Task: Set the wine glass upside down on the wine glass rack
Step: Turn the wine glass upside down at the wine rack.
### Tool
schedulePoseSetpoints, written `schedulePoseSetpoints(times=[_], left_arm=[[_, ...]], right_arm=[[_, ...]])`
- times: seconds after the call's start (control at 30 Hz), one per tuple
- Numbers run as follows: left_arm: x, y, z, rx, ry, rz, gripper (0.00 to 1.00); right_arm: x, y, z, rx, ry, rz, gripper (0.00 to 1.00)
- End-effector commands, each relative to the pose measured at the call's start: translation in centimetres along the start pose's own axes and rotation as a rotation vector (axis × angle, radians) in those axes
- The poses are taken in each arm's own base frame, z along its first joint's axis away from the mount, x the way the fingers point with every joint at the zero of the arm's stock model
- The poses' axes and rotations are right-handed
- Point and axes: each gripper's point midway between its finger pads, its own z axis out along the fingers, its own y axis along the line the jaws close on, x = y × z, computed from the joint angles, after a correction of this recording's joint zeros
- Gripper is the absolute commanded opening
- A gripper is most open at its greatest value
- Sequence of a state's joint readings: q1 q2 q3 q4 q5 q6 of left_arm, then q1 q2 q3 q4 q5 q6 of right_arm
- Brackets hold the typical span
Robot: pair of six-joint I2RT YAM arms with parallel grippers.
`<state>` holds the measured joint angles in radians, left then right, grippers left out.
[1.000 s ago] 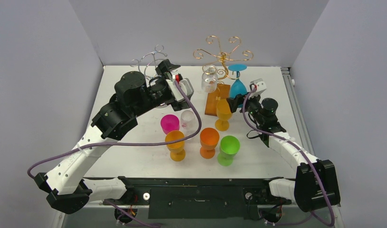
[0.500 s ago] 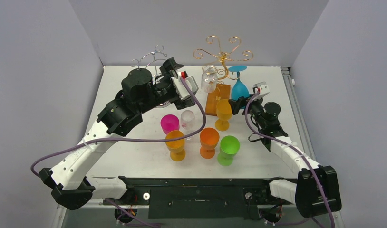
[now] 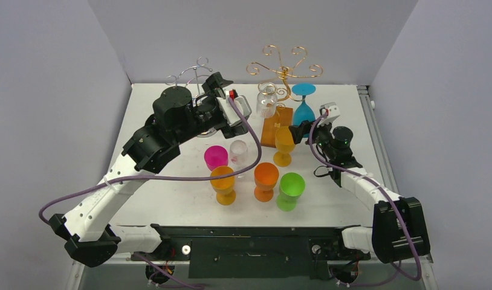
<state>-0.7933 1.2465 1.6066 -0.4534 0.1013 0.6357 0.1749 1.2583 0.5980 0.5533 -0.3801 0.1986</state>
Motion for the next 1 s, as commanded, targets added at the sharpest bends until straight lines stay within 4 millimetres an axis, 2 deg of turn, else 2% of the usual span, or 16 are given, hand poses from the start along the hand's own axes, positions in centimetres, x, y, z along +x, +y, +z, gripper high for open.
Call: schedulePoseSetpoints(times=[0.0, 0.23, 0.57, 0.67, 0.8, 0.9, 0.97], left_arm=[[-2.5, 1.6, -1.1, -0.049, -0.058, 0.005, 0.96], [-2.5, 1.8, -1.1, -0.049, -0.055, 0.005, 0.96], [-2.1, 1.7, -0.8, -0.053, -0.041, 0.003, 0.96], [-1.8, 1.5, -0.3, -0.055, -0.039, -0.007, 0.96], [-1.8, 1.6, 1.6, -0.052, -0.040, -0.027, 0.97], [-1.7, 0.9, 4.2, -0.001, -0.042, -0.033, 1.00], [-2.0, 0.7, 5.7, 0.023, -0.049, -0.037, 0.94]], right_arm=[[1.2, -1.3, 0.1, 0.048, 0.018, 0.052, 0.82], [3.5, -1.4, -0.1, 0.051, 0.050, 0.105, 0.82], [5.3, -0.8, -0.3, 0.031, 0.137, 0.147, 0.84], [5.2, -0.7, -0.5, 0.035, 0.128, 0.143, 0.84], [4.5, -0.7, -0.6, 0.036, 0.113, 0.129, 0.84], [3.9, -0.6, -0.5, 0.030, 0.101, 0.127, 0.84], [3.7, -0.4, -0.5, 0.024, 0.096, 0.129, 0.84]])
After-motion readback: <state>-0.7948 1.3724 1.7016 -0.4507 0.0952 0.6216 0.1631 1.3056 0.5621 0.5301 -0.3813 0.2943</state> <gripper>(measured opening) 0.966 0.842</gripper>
